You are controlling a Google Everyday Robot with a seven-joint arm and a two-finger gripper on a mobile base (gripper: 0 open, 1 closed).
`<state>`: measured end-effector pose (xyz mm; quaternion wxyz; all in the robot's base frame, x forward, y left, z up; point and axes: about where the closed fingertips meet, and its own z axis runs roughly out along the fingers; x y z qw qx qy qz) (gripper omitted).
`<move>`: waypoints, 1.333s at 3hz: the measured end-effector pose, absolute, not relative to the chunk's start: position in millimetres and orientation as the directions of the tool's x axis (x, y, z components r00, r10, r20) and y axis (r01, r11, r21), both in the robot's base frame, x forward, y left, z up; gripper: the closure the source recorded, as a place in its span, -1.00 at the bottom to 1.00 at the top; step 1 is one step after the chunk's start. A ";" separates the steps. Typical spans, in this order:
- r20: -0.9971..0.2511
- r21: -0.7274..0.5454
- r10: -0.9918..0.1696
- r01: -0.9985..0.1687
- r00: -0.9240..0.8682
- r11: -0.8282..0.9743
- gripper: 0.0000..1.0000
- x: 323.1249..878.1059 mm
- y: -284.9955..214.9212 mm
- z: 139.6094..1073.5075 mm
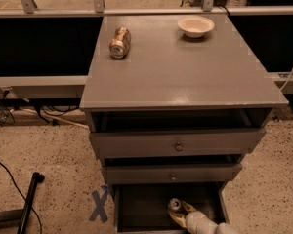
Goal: Pick 7up can from bottom drawer and place on counter
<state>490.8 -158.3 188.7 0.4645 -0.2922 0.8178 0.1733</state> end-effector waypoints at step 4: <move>-0.816 0.172 -0.312 -0.720 -0.486 0.672 -1.00 462.5 -133.6 181.6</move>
Offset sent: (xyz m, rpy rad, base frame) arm -0.0235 0.0149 0.0444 -0.1007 0.0480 0.1439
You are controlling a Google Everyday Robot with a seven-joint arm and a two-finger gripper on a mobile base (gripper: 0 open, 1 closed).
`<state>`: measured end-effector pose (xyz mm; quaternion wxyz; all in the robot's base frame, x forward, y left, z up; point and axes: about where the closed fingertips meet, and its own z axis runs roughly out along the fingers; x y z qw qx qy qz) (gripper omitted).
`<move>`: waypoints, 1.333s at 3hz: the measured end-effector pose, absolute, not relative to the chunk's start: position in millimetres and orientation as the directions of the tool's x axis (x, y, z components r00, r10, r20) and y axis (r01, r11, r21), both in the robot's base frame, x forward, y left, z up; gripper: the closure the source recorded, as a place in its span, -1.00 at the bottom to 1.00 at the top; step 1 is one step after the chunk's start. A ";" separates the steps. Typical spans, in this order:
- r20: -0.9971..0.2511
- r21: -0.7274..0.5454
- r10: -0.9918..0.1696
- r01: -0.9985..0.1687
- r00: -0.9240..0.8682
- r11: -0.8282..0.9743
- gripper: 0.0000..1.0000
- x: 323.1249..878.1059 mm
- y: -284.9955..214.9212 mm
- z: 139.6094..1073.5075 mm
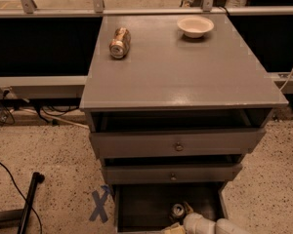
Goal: Pick 7up can from bottom drawer and place on counter
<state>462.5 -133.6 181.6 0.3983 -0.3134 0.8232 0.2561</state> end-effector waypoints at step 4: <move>-0.856 0.185 -0.258 -0.732 -0.448 0.656 -0.88 449.7 -131.2 208.5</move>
Offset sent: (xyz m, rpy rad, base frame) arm -0.0046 0.0020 -0.0126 0.0328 0.0096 -0.0205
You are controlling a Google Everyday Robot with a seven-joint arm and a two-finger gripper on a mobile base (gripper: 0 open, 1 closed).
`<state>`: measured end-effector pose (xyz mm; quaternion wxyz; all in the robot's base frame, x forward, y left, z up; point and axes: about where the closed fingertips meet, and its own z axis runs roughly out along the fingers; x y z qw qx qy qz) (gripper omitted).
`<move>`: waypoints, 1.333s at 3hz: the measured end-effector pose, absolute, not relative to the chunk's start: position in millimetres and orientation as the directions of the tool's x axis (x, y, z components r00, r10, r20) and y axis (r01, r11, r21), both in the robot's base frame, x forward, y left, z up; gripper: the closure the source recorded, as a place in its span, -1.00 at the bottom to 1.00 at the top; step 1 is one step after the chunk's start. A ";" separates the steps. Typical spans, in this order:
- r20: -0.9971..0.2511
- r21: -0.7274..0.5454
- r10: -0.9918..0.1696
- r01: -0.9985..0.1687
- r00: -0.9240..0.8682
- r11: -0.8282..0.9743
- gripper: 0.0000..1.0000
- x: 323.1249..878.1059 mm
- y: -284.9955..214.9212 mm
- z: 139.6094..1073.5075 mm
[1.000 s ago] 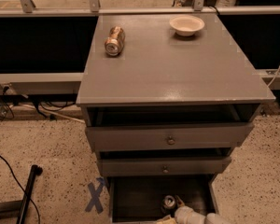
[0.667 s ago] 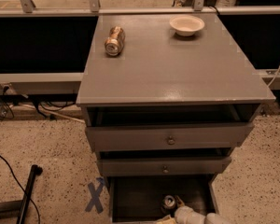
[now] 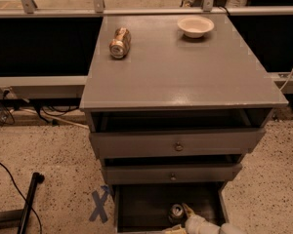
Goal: Pick 7up can from bottom drawer and place on counter
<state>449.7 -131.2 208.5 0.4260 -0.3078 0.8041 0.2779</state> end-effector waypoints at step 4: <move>-0.855 0.019 -0.354 -0.706 -0.378 0.708 -0.66 489.0 -132.6 195.9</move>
Offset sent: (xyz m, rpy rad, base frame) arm 0.0233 0.0040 0.0062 -0.0887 -0.0860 -0.0246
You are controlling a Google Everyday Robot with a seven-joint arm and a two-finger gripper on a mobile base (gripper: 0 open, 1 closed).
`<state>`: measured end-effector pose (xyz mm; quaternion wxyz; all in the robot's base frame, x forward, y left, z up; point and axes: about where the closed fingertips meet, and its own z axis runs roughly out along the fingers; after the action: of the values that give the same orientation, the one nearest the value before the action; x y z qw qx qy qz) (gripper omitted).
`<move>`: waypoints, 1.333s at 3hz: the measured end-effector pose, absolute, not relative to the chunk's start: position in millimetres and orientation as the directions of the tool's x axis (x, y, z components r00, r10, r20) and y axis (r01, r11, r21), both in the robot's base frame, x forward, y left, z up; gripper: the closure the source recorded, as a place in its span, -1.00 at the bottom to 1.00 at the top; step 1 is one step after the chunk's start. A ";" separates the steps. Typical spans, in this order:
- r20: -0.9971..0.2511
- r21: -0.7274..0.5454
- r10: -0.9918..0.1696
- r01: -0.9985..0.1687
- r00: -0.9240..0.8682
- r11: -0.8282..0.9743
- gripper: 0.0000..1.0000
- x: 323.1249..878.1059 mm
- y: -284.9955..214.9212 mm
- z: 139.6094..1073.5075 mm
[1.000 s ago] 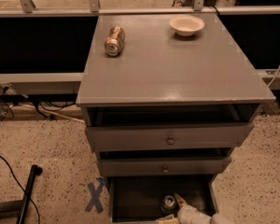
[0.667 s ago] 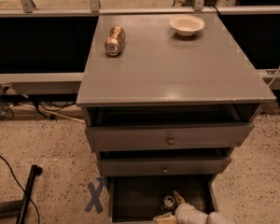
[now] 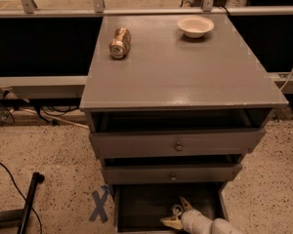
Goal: Pick 7up can from bottom drawer and place on counter
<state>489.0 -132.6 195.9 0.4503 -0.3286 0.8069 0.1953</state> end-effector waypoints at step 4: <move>-0.869 0.056 -0.315 -0.709 -0.382 0.703 1.00 475.2 -163.9 219.2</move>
Offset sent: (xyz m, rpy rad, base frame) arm -0.0179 -0.0254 0.0437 0.3849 -0.0490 0.0857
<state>475.2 -163.9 219.2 0.4553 -0.3188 0.8027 0.2159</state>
